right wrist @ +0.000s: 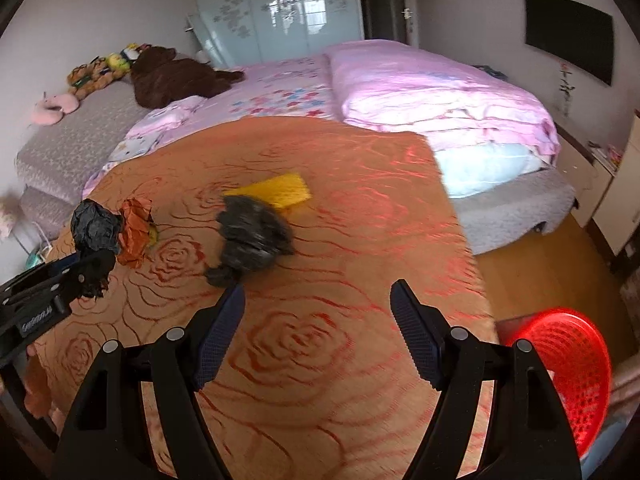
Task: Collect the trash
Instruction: 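Grasp the large crumpled black plastic bag with the left tool, then grasp the smaller black plastic bag with the right tool while the left tool holds its bag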
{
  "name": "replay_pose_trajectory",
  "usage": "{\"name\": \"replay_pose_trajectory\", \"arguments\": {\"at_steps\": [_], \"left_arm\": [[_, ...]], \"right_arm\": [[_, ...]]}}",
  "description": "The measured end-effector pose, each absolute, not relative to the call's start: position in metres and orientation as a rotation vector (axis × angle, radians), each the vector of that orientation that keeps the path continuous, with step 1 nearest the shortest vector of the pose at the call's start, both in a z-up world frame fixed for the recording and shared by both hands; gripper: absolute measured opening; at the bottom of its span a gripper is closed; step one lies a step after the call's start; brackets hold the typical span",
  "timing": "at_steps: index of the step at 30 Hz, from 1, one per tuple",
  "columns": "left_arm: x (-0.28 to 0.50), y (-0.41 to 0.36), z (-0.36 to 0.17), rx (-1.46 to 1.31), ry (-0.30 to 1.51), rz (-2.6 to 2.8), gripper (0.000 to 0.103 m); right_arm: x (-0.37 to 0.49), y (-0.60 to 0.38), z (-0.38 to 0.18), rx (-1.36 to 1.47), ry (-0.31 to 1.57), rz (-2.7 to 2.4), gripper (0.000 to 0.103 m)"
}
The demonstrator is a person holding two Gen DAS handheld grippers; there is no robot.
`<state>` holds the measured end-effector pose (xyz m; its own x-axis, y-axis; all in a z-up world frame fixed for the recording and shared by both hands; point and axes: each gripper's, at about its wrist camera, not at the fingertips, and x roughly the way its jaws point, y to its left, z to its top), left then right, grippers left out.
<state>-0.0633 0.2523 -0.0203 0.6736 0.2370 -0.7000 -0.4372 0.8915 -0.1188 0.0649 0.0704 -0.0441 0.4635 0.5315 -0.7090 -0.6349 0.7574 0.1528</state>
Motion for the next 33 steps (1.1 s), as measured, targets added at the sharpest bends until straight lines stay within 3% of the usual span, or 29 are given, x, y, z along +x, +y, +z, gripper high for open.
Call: {"name": "replay_pose_trajectory", "arguments": {"at_steps": [14,19,22,33], "left_arm": [[-0.066,0.261,-0.022,-0.304,0.735,0.412,0.034],[-0.067,0.263,-0.023,-0.307,0.734,0.418,0.034],[-0.067,0.263,-0.024,-0.307,0.736,0.417,0.034],[-0.065,0.257,-0.022,-0.291,0.730,0.404,0.034]], "right_arm": [[0.077,0.146,-0.055,-0.236,0.810,0.753,0.072],[0.085,0.147,-0.064,-0.250,0.844,0.740,0.051],[0.084,0.144,-0.067,-0.248,0.851,0.747,0.044],[0.070,0.119,-0.058,-0.216,0.837,0.742,0.040]]}}
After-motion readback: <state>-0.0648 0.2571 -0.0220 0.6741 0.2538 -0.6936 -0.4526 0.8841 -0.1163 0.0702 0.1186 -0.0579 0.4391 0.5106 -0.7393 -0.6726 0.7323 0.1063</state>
